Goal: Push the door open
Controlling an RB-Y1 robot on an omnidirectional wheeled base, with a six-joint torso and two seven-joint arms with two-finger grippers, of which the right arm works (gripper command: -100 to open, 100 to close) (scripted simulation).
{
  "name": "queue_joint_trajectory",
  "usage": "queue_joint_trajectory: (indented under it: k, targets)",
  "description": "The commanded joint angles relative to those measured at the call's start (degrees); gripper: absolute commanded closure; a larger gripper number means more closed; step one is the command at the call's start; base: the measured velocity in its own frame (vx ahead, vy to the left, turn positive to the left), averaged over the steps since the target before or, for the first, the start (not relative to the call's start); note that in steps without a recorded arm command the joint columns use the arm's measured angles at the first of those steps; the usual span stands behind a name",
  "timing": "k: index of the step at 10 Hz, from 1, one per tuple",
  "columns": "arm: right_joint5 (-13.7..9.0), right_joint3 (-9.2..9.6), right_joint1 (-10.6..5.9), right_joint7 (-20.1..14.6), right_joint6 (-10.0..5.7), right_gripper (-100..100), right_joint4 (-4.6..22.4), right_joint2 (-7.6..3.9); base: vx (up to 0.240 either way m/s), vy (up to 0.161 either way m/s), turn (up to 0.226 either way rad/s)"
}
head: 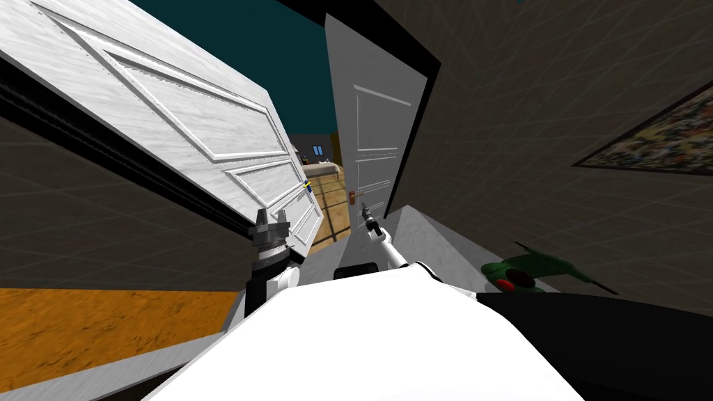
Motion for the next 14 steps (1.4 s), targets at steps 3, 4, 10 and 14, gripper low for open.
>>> queue_joint_trajectory:
  k: [3,4,10,14]
  targets:
    - [-0.19,0.87,-4.19,-0.8,-0.49,-100,6.22,0.77,0.064,-0.077,0.01]
    - [-0.19,0.87,-4.19,-0.8,-0.49,-100,6.97,0.77,0.07,-0.066,0.008]
    - [-0.44,2.04,-9.66,-1.81,-1.13,-100,15.7,2.07,0.067,-0.072,0.007]
    - [-0.61,2.84,-13.41,-2.5,-1.57,-100,21.97,3.2,0.09,-0.093,0.007]
